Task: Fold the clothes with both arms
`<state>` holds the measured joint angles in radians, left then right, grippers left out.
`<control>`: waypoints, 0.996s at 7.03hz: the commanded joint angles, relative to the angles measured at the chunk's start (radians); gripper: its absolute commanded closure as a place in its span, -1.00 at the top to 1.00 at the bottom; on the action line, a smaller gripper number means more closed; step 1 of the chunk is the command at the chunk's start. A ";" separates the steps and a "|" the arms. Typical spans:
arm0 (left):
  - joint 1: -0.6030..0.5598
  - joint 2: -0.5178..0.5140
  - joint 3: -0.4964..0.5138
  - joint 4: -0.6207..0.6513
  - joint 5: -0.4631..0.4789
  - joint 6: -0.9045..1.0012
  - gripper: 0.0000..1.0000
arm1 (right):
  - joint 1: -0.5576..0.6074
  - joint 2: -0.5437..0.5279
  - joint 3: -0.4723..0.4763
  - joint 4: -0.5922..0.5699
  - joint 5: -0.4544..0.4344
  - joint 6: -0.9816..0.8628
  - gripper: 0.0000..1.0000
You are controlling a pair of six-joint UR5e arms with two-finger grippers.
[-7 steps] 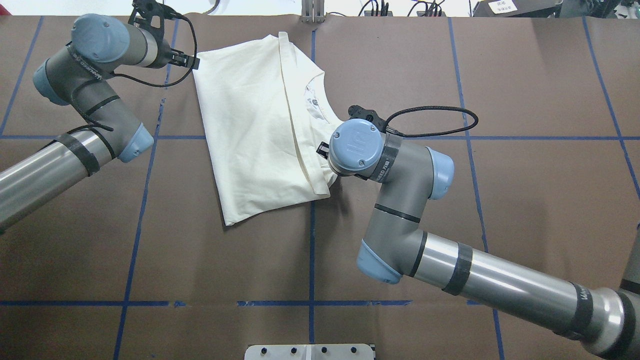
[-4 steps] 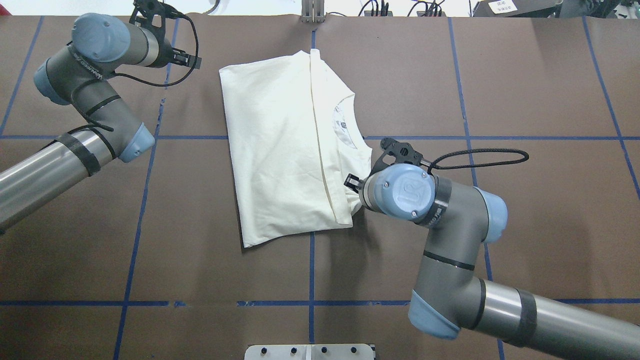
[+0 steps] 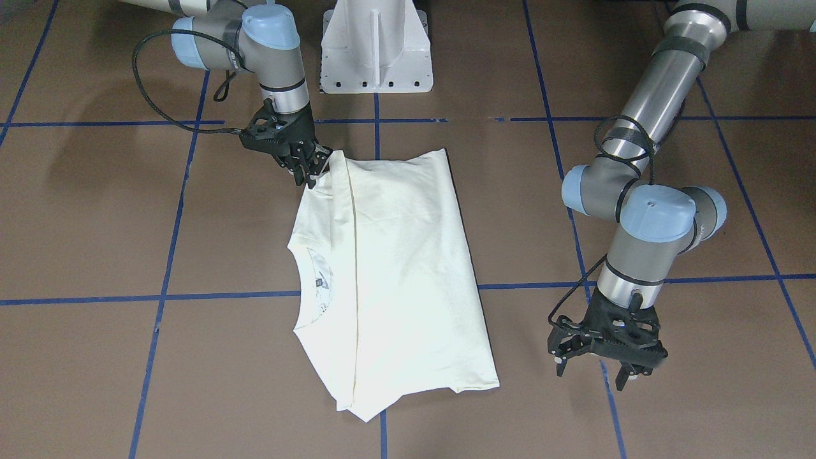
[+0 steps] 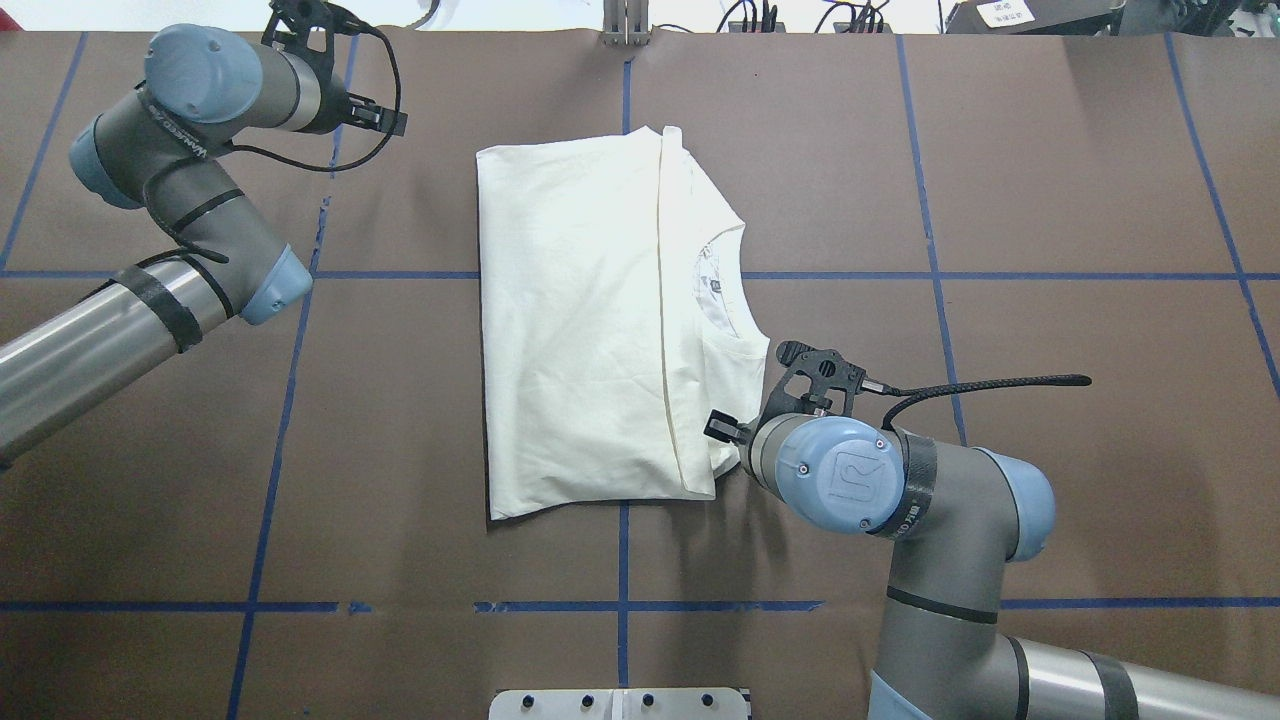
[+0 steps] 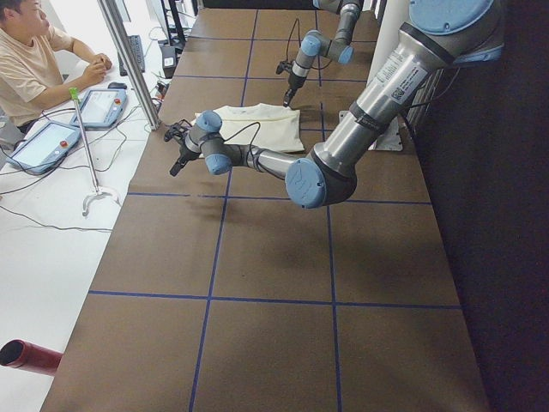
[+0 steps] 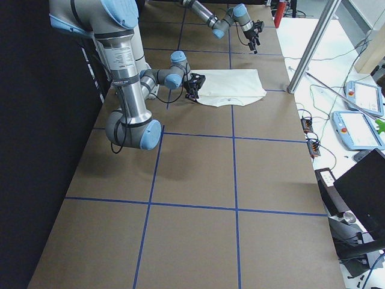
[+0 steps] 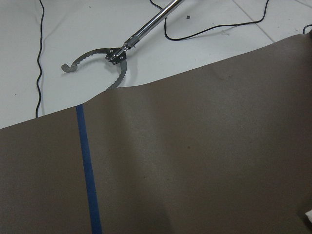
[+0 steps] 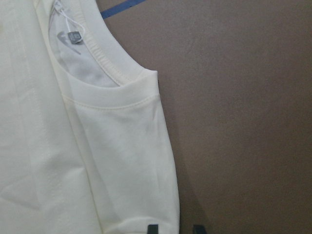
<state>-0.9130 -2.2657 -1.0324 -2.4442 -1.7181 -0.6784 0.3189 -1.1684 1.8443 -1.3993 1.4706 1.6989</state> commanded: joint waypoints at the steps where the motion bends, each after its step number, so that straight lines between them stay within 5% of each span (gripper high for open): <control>1: 0.000 0.000 -0.003 0.001 0.000 -0.001 1.00 | -0.014 0.003 0.039 -0.027 -0.030 -0.233 1.00; 4: 0.000 0.006 -0.003 0.001 0.000 -0.001 1.00 | -0.138 0.007 0.035 -0.026 -0.199 -0.473 0.99; 6: 0.000 0.006 -0.003 0.001 0.000 -0.001 1.00 | -0.162 0.007 0.032 -0.026 -0.245 -0.559 0.54; 7: 0.000 0.006 -0.003 0.001 0.000 -0.004 1.00 | -0.164 0.009 0.032 -0.024 -0.246 -0.570 0.49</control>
<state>-0.9127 -2.2597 -1.0354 -2.4436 -1.7181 -0.6803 0.1627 -1.1608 1.8772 -1.4248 1.2357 1.1575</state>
